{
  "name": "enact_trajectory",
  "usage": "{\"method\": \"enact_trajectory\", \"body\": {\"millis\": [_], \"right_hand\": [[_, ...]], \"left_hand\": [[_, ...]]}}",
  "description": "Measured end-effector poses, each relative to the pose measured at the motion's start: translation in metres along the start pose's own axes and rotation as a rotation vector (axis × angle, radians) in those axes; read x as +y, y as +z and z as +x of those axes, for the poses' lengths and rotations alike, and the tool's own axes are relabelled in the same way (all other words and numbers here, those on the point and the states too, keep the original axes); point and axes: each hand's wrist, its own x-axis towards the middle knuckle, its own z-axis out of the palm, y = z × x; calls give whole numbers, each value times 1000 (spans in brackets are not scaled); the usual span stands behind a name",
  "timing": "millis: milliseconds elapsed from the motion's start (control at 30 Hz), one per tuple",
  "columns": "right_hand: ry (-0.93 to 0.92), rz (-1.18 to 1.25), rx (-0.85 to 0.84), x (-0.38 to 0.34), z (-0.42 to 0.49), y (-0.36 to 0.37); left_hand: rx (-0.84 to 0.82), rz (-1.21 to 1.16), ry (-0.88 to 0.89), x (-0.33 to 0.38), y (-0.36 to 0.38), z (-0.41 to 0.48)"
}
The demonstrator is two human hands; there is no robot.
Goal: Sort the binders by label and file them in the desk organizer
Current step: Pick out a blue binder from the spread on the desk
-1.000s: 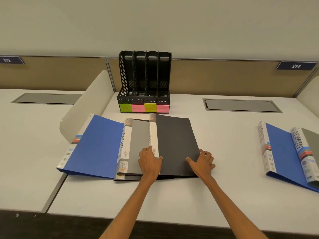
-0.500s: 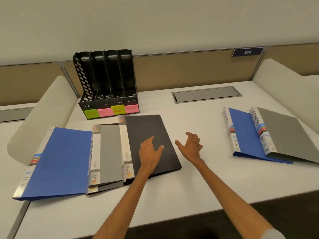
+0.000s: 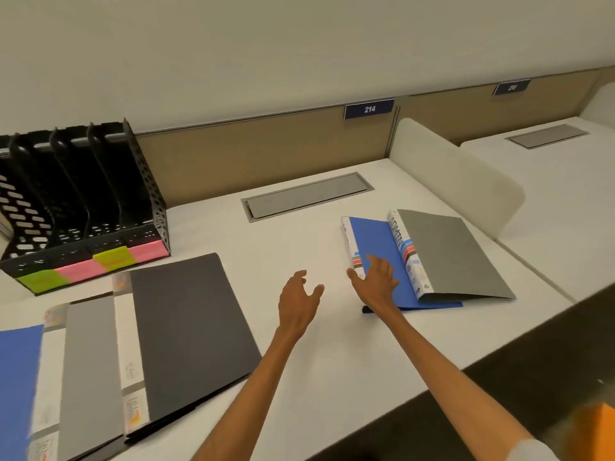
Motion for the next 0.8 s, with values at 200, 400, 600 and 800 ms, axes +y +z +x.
{"method": "enact_trajectory", "body": {"millis": [200,400,600,800], "right_hand": [[68,10,14,48,39,-32],[-8,60,-108,73,54,-29],[-176,-36,-36,93,76,-41],[-209,-144,-36,112,90,-48]], "left_hand": [[-153,84,-42,38,66,22],[-338,315,-260,62,122,41],[-268,341,-268,62,142,54],[-229,293,-324,75,161,53]]}}
